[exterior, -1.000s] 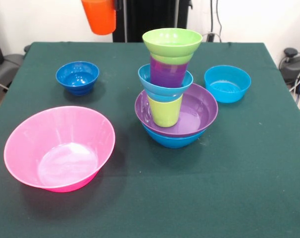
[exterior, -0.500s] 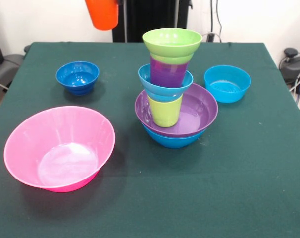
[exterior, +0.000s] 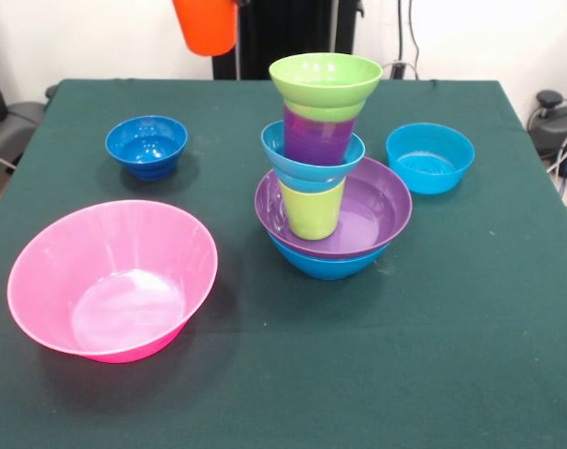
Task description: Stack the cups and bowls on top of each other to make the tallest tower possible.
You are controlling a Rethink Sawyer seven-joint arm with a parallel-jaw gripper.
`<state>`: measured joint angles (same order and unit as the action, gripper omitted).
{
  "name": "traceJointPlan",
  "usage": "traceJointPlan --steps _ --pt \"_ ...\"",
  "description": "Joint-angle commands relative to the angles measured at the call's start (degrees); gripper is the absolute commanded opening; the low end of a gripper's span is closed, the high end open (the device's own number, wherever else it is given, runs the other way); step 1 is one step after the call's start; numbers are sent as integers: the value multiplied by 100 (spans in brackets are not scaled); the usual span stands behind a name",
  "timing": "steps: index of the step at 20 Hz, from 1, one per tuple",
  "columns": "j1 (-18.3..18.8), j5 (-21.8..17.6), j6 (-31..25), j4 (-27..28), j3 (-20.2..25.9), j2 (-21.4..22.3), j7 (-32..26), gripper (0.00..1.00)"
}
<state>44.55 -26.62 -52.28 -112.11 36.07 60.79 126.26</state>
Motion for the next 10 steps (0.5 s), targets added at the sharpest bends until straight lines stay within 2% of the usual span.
traceJointPlan --steps 1,10 --pt "-379 79 -515 339 166 -110 -647 0" --pt "-647 179 -750 480 26 -17 -486 0"
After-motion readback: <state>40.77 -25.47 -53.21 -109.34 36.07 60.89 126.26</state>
